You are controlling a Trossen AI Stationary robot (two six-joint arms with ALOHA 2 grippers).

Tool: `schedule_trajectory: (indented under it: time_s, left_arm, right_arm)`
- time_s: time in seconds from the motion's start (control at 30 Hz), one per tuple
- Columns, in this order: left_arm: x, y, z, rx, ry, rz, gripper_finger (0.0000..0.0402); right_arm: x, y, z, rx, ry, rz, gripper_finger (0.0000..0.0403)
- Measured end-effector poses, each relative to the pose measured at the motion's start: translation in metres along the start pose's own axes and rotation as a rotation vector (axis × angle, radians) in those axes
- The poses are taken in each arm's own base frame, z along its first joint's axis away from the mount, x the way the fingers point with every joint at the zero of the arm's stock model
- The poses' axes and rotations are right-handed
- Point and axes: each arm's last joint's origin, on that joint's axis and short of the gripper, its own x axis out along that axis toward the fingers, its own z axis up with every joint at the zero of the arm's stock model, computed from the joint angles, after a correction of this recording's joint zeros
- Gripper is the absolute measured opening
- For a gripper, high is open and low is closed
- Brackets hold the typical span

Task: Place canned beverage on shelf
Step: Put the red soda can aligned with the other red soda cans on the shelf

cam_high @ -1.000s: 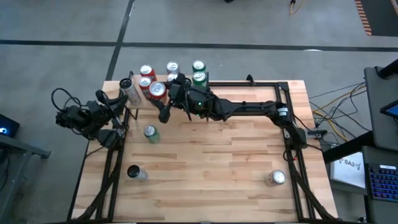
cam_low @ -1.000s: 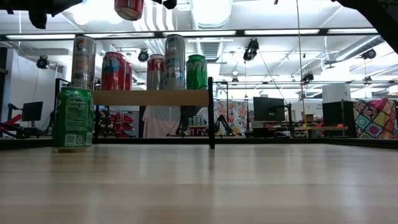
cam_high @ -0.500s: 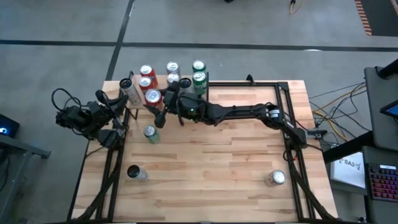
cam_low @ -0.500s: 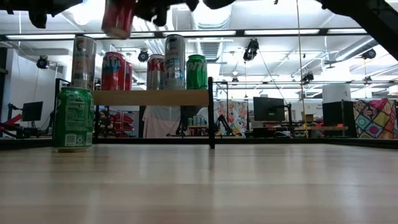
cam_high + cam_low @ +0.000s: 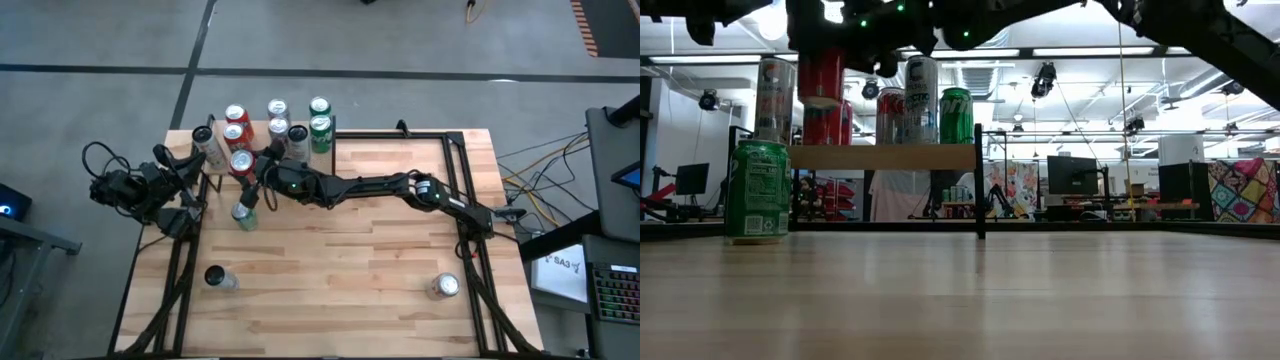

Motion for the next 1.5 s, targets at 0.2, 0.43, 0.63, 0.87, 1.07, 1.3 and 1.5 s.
schedule_trajectory:
  time_s: [0.2,0.43,0.63,0.87,1.07,1.3,1.5]
  left_arm:
    - [0.000,0.000,-0.001,0.016,0.007,0.002,0.0000]
    - [0.000,0.000,-0.001,0.022,0.012,0.001,0.0000]
    - [0.000,-0.001,-0.001,0.023,0.012,0.001,0.0000]
    - [0.000,-0.001,-0.002,0.036,0.014,0.001,0.0000]
    - [0.000,-0.001,-0.002,0.039,0.015,0.000,0.0000]
    - [0.000,-0.001,-0.002,0.041,0.015,0.000,0.0000]
    - [0.000,-0.001,-0.002,0.042,0.016,0.000,0.0000]
  right_arm:
    - [0.002,-0.002,-0.006,0.003,0.024,-0.116,0.0293]
    - [0.002,-0.003,-0.011,0.039,0.062,-0.130,0.0293]
    - [0.002,-0.005,-0.018,0.067,0.102,-0.134,0.0293]
    - [0.003,-0.007,-0.019,0.091,0.108,-0.141,0.0293]
    - [0.003,-0.007,-0.021,0.092,0.120,-0.141,0.0293]
    - [0.000,0.003,-0.009,0.076,0.082,-0.123,0.0293]
    - [-0.006,0.015,-0.003,0.099,0.074,-0.206,0.0293]
